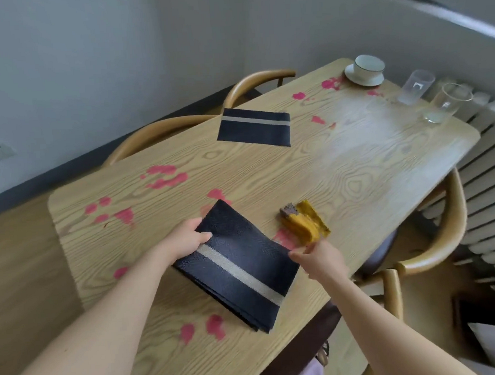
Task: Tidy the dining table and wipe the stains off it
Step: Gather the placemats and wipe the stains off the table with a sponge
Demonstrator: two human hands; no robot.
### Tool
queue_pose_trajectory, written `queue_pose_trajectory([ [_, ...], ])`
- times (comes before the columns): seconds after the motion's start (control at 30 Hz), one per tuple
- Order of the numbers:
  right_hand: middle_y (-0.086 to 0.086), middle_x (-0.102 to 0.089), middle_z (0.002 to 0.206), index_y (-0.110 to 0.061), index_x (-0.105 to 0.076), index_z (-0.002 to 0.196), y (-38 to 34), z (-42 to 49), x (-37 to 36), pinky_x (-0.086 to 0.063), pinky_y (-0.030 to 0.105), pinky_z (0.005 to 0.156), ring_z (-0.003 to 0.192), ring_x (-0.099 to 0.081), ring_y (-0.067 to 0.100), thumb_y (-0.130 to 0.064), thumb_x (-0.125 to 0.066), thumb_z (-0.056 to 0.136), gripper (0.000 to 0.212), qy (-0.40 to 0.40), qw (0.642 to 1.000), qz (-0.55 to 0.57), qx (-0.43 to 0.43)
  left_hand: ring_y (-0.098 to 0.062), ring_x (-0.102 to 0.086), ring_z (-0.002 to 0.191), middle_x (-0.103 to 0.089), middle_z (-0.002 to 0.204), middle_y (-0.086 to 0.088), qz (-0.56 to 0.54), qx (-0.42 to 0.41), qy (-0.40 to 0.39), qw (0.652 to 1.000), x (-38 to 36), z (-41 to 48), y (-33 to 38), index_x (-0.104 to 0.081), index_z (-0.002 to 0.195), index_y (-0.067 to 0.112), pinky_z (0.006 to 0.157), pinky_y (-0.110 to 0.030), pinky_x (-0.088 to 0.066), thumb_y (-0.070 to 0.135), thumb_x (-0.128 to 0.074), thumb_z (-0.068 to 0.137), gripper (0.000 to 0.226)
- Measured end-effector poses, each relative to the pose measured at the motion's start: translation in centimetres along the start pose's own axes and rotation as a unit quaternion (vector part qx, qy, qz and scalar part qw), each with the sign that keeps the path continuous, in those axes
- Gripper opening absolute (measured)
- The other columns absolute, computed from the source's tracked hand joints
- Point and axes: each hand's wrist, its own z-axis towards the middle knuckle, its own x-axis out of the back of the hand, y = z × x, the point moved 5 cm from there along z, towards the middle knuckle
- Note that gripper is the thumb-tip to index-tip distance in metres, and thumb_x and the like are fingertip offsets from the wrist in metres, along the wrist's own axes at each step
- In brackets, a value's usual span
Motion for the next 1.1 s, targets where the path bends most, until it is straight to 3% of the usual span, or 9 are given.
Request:
queue_pose_trajectory([
  [0.13,0.0,-0.068,0.072,-0.015,-0.064,0.083,1.0,-0.2,-1.2,-0.059,0.033,0.063,0.067,-0.067,0.017,-0.051,-0.07,0.073,0.038,-0.027,0.997,-0.067,-0.011,-0.024,-0.039,0.131,-0.04,0.143,-0.007,0.13,-0.024,0.082,0.988,-0.9,1.5,-0.1,-0.046,0.138,0.01,0.109,-0.035,-0.032,0.027,-0.054,0.094,0.048],
  [0.37,-0.002,-0.065,0.056,-0.008,-0.064,0.072,0.3,0.1,-1.9,-0.045,0.019,0.045,0.047,-0.059,0.007,-0.028,-0.076,0.073,0.023,-0.048,0.998,-0.035,-0.007,-0.027,-0.042,0.122,-0.041,0.134,-0.009,0.225,0.033,0.128,0.965,-1.7,1.1,-1.2,-0.046,0.131,0.013,0.094,-0.034,-0.04,0.036,-0.076,0.076,0.067],
  [0.53,0.004,-0.07,0.062,-0.011,-0.056,0.067,0.5,0.1,-2.7,-0.056,0.024,0.055,0.057,-0.068,0.014,-0.02,-0.078,0.071,0.025,-0.062,0.998,-0.008,-0.016,-0.027,-0.055,0.108,-0.044,0.129,-0.011,0.192,0.066,0.134,0.97,-1.7,1.1,-1.2,-0.048,0.124,0.011,0.078,-0.032,-0.044,0.022,-0.082,0.068,0.066],
  [0.7,0.004,-0.071,0.065,-0.011,-0.058,0.066,0.1,0.2,-2.7,-0.048,0.019,0.048,0.058,-0.067,0.011,-0.022,-0.078,0.072,0.024,-0.078,0.997,-0.019,-0.013,-0.027,-0.055,0.112,-0.055,0.125,-0.008,0.148,0.08,0.146,0.975,-1.5,1.5,-1.6,-0.046,0.125,0.012,0.085,-0.035,-0.046,0.016,-0.086,0.063,0.075],
  [0.8,0.0,-0.069,0.06,-0.012,-0.056,0.063,0.1,0.2,-2.5,-0.044,0.018,0.045,0.05,-0.062,0.007,-0.023,-0.078,0.073,0.026,-0.075,0.997,-0.019,-0.01,-0.03,-0.056,0.109,-0.062,0.116,-0.011,0.167,0.11,0.137,0.97,-1.5,1.4,-1.8,-0.054,0.113,0.009,0.083,-0.035,-0.047,0.019,-0.085,0.065,0.058],
  [0.87,0.001,-0.07,0.06,-0.014,-0.052,0.06,0.2,0.2,-2.6,-0.052,0.021,0.051,0.048,-0.062,0.008,-0.025,-0.078,0.074,0.032,-0.083,0.996,-0.013,-0.007,-0.031,-0.05,0.117,-0.058,0.123,-0.012,0.18,0.1,0.143,0.968,-1.7,1.4,-1.6,-0.057,0.12,0.01,0.089,-0.036,-0.047,0.017,-0.082,0.067,0.059],
  [0.97,0.002,-0.072,0.066,-0.013,-0.055,0.065,0.2,0.1,-2.4,-0.059,0.026,0.063,0.059,-0.069,0.013,-0.036,-0.081,0.072,0.035,-0.127,0.992,-0.003,-0.011,-0.031,-0.055,0.107,-0.061,0.108,-0.01,0.067,0.07,0.159,0.982,-2.0,0.8,-1.0,-0.063,0.11,0.014,0.08,-0.038,-0.049,0.004,-0.066,0.069,0.042],
  [1.03,0.001,-0.068,0.067,-0.012,-0.058,0.069,0.2,0.0,-1.8,-0.058,0.024,0.063,0.061,-0.067,0.013,-0.044,-0.08,0.07,0.039,-0.154,0.988,-0.007,-0.016,-0.029,-0.061,0.083,-0.063,0.083,-0.008,-0.016,0.051,0.153,0.987,-1.6,0.1,-0.3,-0.064,0.088,0.012,0.065,-0.035,-0.048,-0.002,-0.059,0.067,0.026],
  [1.1,0.002,-0.068,0.072,-0.01,-0.06,0.075,0.2,-0.1,-0.8,-0.055,0.023,0.059,0.065,-0.065,0.013,-0.044,-0.081,0.07,0.04,-0.157,0.987,0.017,-0.019,-0.023,-0.058,0.078,-0.063,0.081,-0.006,-0.095,0.032,0.139,0.985,-0.8,-0.2,0.4,-0.062,0.083,0.012,0.06,-0.029,-0.044,-0.007,-0.058,0.067,0.025],
])
